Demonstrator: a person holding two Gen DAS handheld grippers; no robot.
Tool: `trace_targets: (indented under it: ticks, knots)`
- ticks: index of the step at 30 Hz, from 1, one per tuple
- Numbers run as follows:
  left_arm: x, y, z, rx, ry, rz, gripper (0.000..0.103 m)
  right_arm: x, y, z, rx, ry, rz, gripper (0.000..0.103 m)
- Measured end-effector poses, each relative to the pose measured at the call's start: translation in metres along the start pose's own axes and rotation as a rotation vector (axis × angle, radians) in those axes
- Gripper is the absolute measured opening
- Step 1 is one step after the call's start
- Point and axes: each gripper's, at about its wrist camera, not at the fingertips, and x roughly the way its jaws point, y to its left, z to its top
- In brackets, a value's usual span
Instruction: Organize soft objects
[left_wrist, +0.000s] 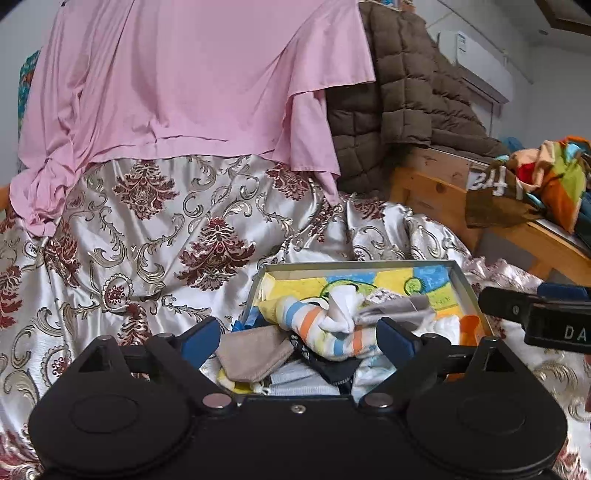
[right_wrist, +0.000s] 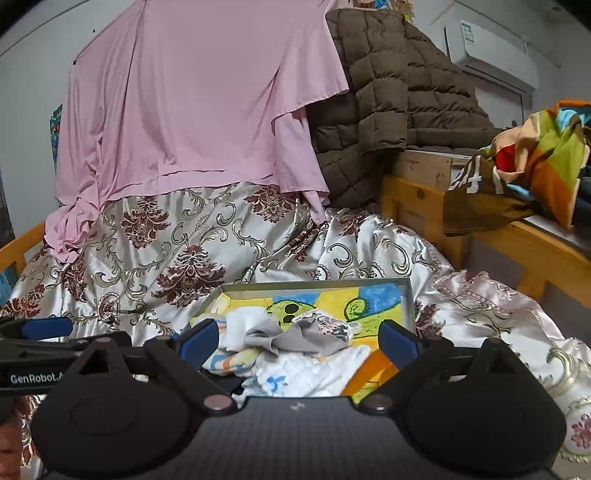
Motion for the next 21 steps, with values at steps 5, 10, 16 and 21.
trace_targets:
  ticks: [5, 10, 16, 21]
  knots:
    - [-0.024, -0.003, -0.008, 0.014, -0.023, -0.007, 0.094, -0.021, 0.008, -0.009, -0.007, -0.014, -0.01, 0.098]
    - [-0.05, -0.004, -0.018, 0.005, -0.046, -0.015, 0.096, -0.042, 0.013, -0.016, -0.012, -0.037, -0.019, 0.101]
    - [-0.079, 0.0, -0.031, 0.001, -0.071, -0.018, 0.098, -0.067, 0.018, -0.026, -0.011, -0.06, -0.016, 0.103]
    - [-0.101, 0.007, -0.043, -0.004, -0.09, -0.011, 0.1, -0.083, 0.026, -0.038, -0.02, -0.071, -0.02, 0.103]
